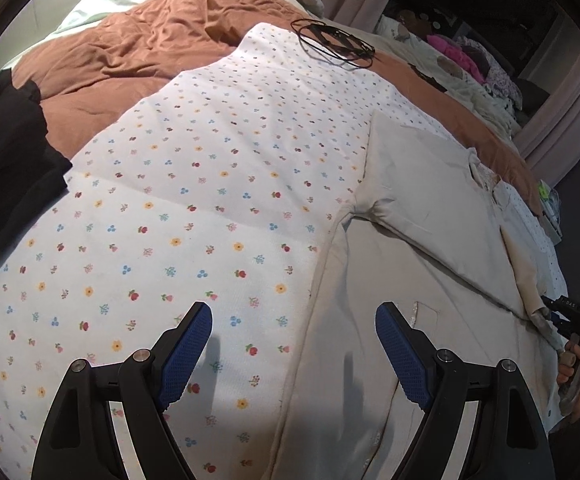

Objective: Fold large clothes

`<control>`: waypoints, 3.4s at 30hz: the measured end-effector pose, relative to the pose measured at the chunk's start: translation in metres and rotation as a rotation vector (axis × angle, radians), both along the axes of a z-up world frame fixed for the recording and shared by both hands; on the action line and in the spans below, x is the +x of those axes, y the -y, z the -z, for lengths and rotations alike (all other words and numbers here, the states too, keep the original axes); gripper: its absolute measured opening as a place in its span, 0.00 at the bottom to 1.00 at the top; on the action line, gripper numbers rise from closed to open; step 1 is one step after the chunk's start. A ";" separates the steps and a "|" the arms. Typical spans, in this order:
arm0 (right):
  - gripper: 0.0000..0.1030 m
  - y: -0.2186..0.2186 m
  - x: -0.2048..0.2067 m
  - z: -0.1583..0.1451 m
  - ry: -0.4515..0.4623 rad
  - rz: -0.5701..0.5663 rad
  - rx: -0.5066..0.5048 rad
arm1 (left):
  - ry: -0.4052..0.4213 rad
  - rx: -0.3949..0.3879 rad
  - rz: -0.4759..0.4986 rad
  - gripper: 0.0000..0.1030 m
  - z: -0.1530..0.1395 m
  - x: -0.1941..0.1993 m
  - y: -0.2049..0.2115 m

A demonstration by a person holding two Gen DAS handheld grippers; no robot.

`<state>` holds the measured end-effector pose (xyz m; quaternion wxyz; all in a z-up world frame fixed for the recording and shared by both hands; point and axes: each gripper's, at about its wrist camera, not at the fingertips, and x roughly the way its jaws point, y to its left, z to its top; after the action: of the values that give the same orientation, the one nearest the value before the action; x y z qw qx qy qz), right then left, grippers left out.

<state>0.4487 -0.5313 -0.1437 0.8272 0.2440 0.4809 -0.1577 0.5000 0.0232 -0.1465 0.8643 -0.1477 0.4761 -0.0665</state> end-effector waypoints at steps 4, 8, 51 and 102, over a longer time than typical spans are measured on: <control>0.33 -0.022 0.009 -0.028 0.063 -0.064 -0.022 | -0.003 -0.014 -0.018 0.82 -0.002 -0.003 -0.011; 0.33 -0.052 0.023 -0.053 0.122 -0.121 -0.017 | 0.011 -0.010 -0.032 0.82 -0.008 -0.010 -0.022; 0.55 -0.015 -0.067 -0.075 0.146 -0.153 -0.017 | 0.027 -0.033 0.004 0.82 -0.015 -0.056 -0.019; 0.42 0.053 -0.337 0.027 0.203 -0.027 0.390 | -0.170 -0.242 0.198 0.24 0.047 -0.108 -0.006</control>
<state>0.1116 -0.5844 -0.1703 0.8104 0.4077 0.4199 -0.0254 0.3920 0.0295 -0.1931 0.7860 -0.2082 0.5483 -0.1955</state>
